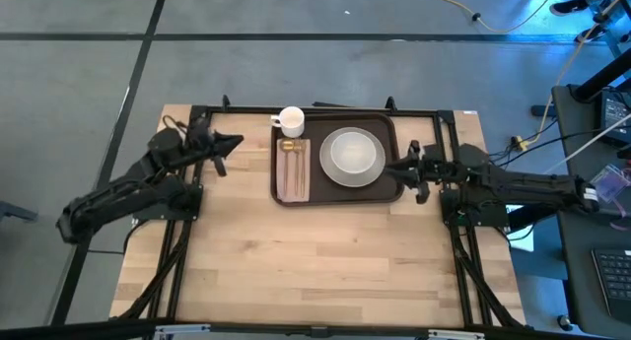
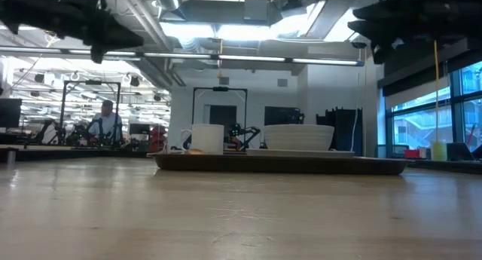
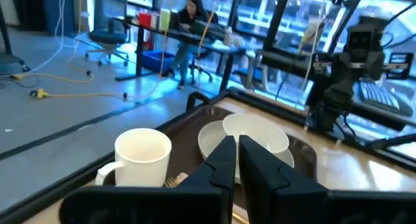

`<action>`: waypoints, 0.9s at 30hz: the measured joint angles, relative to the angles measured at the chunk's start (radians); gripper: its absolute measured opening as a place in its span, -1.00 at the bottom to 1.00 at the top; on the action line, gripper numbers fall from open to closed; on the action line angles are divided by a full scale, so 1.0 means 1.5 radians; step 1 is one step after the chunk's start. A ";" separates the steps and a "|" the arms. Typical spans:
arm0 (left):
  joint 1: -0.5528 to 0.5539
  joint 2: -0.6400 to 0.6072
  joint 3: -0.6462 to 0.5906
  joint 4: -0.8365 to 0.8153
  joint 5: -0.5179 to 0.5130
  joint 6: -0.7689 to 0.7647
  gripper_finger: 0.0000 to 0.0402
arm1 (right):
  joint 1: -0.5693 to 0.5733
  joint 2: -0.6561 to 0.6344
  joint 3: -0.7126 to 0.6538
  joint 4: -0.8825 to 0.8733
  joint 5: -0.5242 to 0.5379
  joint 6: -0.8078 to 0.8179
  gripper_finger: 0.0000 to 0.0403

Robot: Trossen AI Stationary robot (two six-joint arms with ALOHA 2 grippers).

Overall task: Set up tray
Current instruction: Return to Home Position

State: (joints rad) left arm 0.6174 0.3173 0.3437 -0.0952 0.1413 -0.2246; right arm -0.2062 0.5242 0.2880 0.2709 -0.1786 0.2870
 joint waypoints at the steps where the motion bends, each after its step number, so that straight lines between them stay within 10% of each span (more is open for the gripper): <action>1: 0.000 -0.018 -0.011 0.000 -0.001 -0.005 -0.94 | -0.004 -0.014 -0.009 0.004 0.000 0.004 -0.45; 27: 0.000 -0.189 -0.140 -0.043 -0.082 -0.028 -0.99 | -0.013 -0.312 -0.188 0.052 0.044 0.032 -0.45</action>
State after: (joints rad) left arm 0.6170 0.0345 0.1340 -0.1597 0.0183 -0.2672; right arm -0.2253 0.0569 0.0065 0.3485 -0.1131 0.3355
